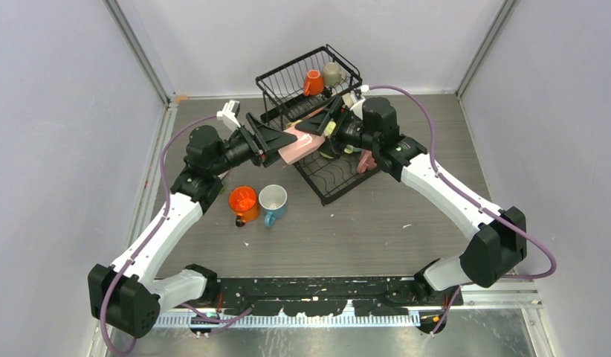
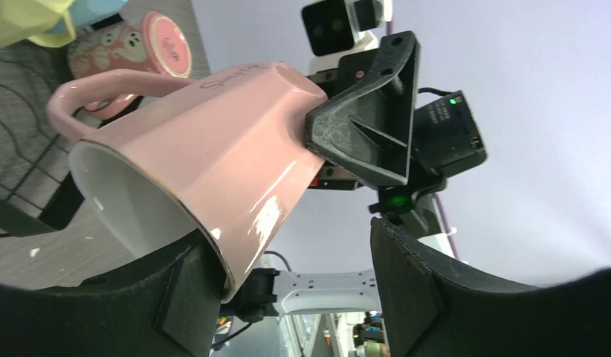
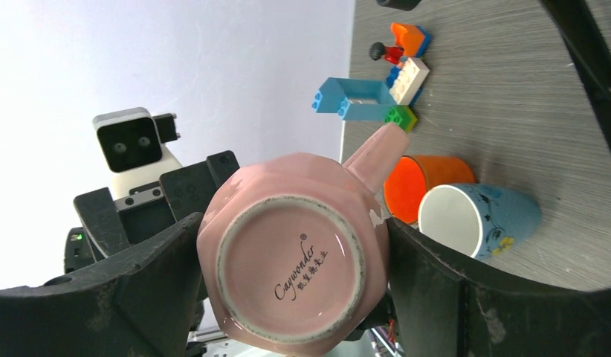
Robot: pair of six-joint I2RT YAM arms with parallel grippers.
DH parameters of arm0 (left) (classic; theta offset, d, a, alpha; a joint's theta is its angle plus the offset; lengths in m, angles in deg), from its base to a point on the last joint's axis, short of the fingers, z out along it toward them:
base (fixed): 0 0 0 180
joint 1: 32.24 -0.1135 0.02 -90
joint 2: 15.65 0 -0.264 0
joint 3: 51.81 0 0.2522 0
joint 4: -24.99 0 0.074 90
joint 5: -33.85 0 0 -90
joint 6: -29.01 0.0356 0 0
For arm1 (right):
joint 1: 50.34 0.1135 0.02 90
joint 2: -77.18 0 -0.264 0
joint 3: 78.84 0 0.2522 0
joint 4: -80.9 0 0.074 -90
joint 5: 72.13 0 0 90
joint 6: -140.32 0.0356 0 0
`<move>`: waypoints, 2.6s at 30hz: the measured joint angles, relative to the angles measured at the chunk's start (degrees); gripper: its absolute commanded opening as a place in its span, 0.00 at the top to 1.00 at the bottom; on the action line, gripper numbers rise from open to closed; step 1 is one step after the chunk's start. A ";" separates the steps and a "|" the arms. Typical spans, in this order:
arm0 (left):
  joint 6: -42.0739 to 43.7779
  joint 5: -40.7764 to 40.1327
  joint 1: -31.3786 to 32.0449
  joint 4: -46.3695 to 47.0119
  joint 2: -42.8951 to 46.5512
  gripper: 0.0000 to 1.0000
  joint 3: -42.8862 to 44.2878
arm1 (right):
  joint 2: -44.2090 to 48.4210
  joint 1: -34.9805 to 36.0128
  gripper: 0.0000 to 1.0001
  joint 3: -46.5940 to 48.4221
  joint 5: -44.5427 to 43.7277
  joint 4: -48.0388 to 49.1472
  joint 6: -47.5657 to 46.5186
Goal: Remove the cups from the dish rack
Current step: Place the cup at the center of the board.
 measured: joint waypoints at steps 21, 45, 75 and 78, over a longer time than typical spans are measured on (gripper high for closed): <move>-11.10 0.61 -0.02 12.48 -0.50 0.62 -3.41 | 2.82 -0.26 0.66 -6.67 2.01 12.55 7.58; -12.87 -0.04 0.20 18.43 -2.21 1.00 -5.07 | 4.44 0.42 0.00 -8.72 0.31 13.05 7.19; 19.58 -4.52 2.99 -29.92 -1.90 1.00 14.95 | 15.41 0.11 0.00 -0.46 -21.18 -21.53 -15.67; 24.92 -7.10 6.43 -37.48 -3.54 1.00 18.03 | 15.26 -2.14 0.00 -0.39 -22.29 -23.82 -16.85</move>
